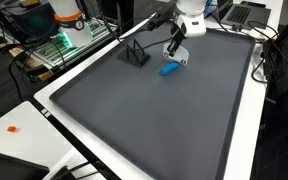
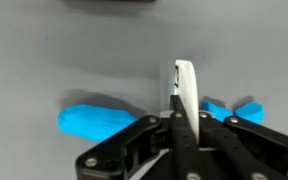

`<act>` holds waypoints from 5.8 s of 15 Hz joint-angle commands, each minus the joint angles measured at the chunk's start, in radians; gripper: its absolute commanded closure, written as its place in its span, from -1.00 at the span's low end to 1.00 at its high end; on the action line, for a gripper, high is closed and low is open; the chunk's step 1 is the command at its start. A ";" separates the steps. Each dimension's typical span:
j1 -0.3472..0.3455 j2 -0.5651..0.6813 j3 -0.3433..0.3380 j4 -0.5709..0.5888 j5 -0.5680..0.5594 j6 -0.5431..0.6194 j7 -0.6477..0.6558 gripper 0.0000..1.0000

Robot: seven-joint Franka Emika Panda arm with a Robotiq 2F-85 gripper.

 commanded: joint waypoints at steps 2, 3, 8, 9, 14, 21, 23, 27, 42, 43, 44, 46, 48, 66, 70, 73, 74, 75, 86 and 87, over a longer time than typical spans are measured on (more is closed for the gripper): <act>-0.004 -0.067 -0.003 -0.026 -0.005 -0.012 -0.013 0.98; -0.006 -0.077 -0.005 -0.028 -0.005 -0.011 -0.014 0.98; -0.012 -0.105 -0.025 -0.027 -0.020 -0.004 -0.010 0.98; -0.014 -0.105 -0.030 -0.026 -0.024 -0.001 -0.008 0.98; -0.025 -0.093 -0.051 -0.022 -0.033 0.003 -0.008 0.98; -0.037 -0.060 -0.057 -0.020 -0.033 0.013 -0.023 0.98; -0.038 -0.049 -0.059 -0.020 -0.040 0.016 -0.026 0.98; -0.038 -0.027 -0.063 -0.021 -0.052 0.021 -0.026 0.98; -0.043 0.008 -0.048 -0.065 -0.031 0.071 -0.050 0.98; -0.044 0.008 -0.047 -0.068 -0.029 0.075 -0.054 0.98; -0.046 0.007 -0.044 -0.073 -0.024 0.079 -0.059 0.98; -0.053 0.004 -0.034 -0.079 -0.002 0.079 -0.072 0.98; -0.059 -0.001 -0.027 -0.083 0.020 0.078 -0.078 0.98; -0.065 -0.127 -0.030 -0.153 0.111 0.057 -0.008 0.98; -0.063 -0.206 -0.036 -0.191 0.148 0.040 0.090 0.98; -0.059 -0.265 -0.040 -0.234 0.221 0.022 0.203 0.98; -0.057 -0.285 -0.041 -0.257 0.247 0.035 0.237 0.98; -0.052 -0.307 -0.043 -0.285 0.266 0.058 0.279 0.98; -0.031 -0.488 -0.040 -0.586 0.354 0.261 0.654 0.98; -0.032 -0.490 -0.039 -0.603 0.363 0.277 0.680 0.98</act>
